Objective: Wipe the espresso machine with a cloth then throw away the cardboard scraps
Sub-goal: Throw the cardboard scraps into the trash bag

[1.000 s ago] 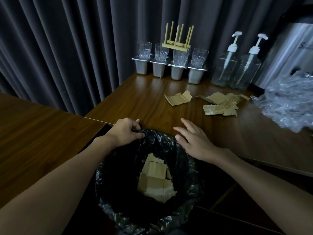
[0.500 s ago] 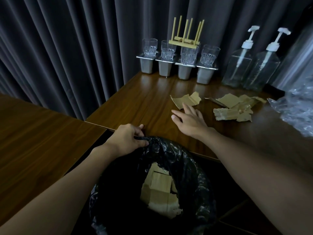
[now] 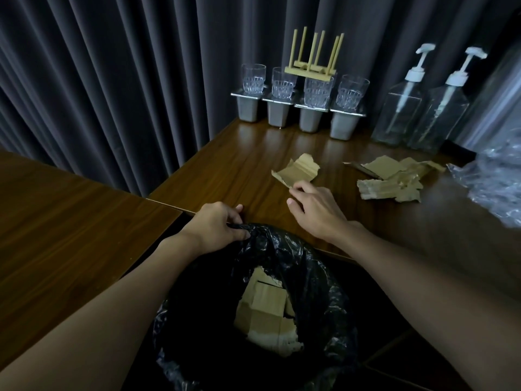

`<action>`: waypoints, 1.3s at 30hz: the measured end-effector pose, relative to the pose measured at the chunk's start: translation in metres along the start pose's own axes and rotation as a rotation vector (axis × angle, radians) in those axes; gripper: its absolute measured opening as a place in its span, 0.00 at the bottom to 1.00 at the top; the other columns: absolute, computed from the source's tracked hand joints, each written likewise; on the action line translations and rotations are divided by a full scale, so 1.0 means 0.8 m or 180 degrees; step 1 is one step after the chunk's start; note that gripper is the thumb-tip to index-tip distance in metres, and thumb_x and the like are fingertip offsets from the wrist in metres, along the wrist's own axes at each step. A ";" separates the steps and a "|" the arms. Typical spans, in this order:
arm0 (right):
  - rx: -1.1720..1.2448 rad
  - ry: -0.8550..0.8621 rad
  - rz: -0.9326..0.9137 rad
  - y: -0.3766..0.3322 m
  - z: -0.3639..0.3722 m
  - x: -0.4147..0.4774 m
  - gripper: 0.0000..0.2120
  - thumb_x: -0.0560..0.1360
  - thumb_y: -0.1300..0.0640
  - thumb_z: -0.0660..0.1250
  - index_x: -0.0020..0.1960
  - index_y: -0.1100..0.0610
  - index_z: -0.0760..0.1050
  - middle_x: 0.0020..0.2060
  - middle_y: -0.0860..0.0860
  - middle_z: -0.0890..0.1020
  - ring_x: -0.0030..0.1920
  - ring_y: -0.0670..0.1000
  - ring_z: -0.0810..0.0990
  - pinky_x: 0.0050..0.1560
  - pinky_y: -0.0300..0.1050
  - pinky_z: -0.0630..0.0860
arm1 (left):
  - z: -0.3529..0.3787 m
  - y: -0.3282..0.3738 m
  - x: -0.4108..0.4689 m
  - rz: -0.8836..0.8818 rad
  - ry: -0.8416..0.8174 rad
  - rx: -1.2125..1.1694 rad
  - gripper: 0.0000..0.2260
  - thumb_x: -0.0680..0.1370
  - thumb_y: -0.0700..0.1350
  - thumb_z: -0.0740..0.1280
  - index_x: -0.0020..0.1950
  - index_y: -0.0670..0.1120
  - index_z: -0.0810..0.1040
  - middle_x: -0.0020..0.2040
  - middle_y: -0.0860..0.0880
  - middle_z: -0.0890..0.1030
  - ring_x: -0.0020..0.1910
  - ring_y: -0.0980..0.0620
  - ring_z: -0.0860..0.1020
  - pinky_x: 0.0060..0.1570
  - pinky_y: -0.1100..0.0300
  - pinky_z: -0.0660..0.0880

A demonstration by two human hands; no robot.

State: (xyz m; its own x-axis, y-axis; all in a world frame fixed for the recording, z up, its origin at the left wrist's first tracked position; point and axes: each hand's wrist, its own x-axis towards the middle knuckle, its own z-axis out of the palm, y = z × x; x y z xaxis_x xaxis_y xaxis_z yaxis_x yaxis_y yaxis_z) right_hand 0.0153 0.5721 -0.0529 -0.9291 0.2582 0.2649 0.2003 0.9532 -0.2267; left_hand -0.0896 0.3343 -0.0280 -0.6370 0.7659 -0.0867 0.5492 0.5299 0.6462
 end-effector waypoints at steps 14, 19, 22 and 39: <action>0.1045 0.0546 -0.1178 -0.087 -0.070 -0.151 0.20 0.81 0.55 0.57 0.67 0.66 0.73 0.62 0.54 0.74 0.64 0.52 0.74 0.61 0.50 0.74 | 0.000 0.001 -0.005 0.0081 0.0072 0.0083 0.07 0.74 0.47 0.77 0.46 0.43 0.85 0.62 0.49 0.82 0.70 0.59 0.71 0.52 0.74 0.67; 0.1539 0.0428 -0.1384 -0.098 -0.066 -0.189 0.16 0.80 0.59 0.59 0.62 0.66 0.77 0.62 0.55 0.75 0.64 0.50 0.75 0.61 0.46 0.74 | -0.002 0.007 -0.008 0.0028 -0.0001 -0.0069 0.04 0.74 0.43 0.76 0.42 0.44 0.84 0.64 0.47 0.81 0.73 0.59 0.68 0.63 0.65 0.64; 0.1656 0.0357 -0.1330 -0.088 -0.063 -0.201 0.15 0.81 0.57 0.60 0.62 0.63 0.78 0.63 0.54 0.75 0.64 0.50 0.75 0.60 0.48 0.75 | -0.004 0.010 -0.009 -0.0011 -0.0015 -0.0093 0.06 0.74 0.44 0.76 0.40 0.44 0.83 0.65 0.46 0.80 0.73 0.59 0.69 0.62 0.64 0.64; 0.0165 0.0415 0.0499 0.133 -0.063 -0.126 0.18 0.80 0.47 0.60 0.67 0.52 0.73 0.74 0.50 0.64 0.76 0.52 0.58 0.74 0.57 0.55 | 0.047 0.065 -0.009 0.0101 -0.0037 -0.0052 0.06 0.74 0.48 0.76 0.43 0.46 0.83 0.66 0.48 0.80 0.75 0.56 0.66 0.66 0.63 0.62</action>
State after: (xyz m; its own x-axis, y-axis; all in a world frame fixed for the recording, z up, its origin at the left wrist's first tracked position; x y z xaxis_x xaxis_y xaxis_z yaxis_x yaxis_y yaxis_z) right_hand 0.1463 0.6557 -0.0565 -0.8389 0.4242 0.3410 0.3199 0.8912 -0.3217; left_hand -0.0362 0.3697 -0.0223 -0.6130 0.7866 -0.0746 0.5601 0.4992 0.6612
